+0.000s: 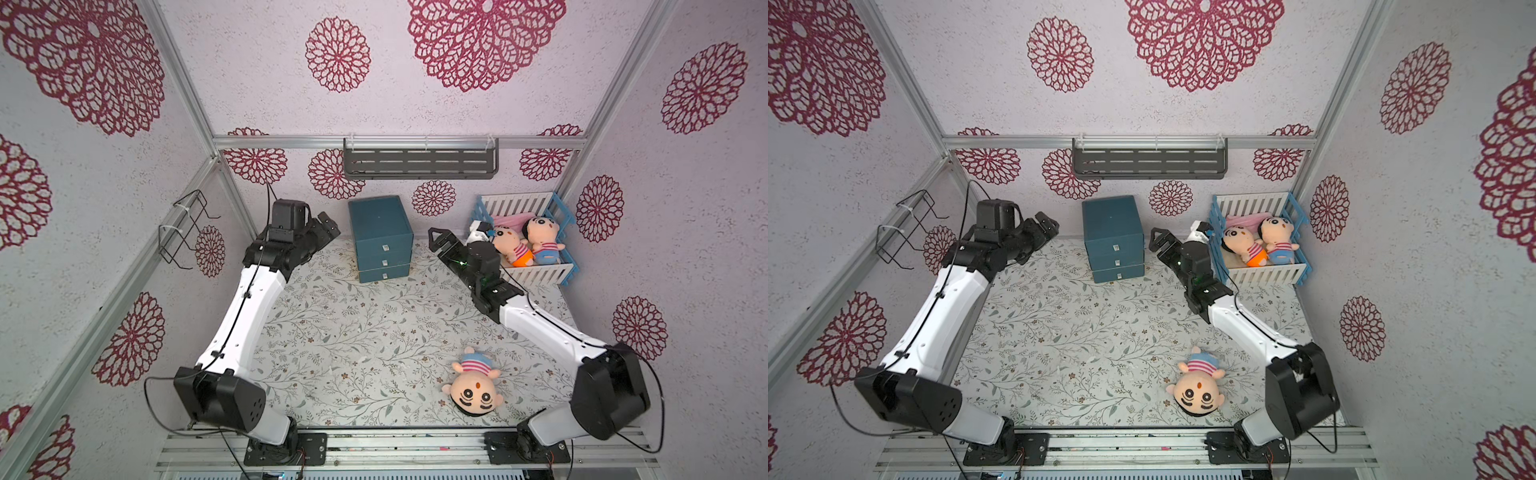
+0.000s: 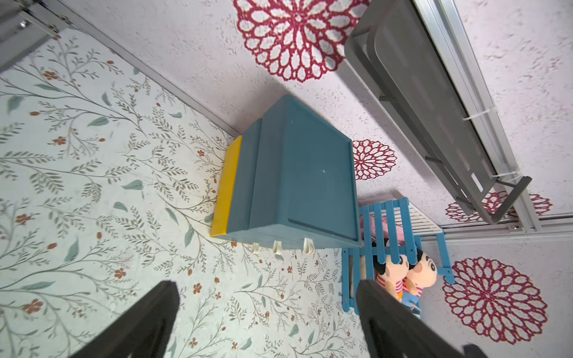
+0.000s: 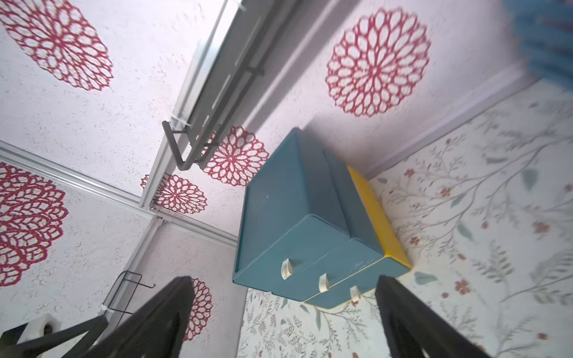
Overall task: Place the brooch boxes into the drawer by color
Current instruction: Close the drawer in the storage box, then reset both arms
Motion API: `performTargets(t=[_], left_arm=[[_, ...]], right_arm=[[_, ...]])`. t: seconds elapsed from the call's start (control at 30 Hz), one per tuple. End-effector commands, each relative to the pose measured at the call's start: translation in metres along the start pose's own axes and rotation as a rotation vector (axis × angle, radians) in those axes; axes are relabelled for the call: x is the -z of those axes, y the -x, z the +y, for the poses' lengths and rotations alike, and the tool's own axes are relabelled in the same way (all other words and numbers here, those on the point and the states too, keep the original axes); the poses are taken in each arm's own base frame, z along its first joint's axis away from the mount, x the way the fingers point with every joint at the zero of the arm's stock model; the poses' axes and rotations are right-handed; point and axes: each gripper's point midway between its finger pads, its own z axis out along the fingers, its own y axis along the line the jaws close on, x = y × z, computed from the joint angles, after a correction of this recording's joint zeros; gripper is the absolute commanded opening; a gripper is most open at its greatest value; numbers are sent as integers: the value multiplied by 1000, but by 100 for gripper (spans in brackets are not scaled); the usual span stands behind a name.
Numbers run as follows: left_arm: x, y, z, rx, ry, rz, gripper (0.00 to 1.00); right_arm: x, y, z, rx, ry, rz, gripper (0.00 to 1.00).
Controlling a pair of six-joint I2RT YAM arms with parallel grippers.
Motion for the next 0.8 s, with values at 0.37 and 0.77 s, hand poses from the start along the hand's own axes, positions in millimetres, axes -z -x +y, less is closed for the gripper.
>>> performTargets(t=[0.37,0.77], left_arm=[[48,12,97,-277,424,-321,97],[-8,-31,217,-482,620,-359,97]], right_arm=[[139,93,-81,438,-426,-497,99],[202,70,-158,648,-647,-700,99]])
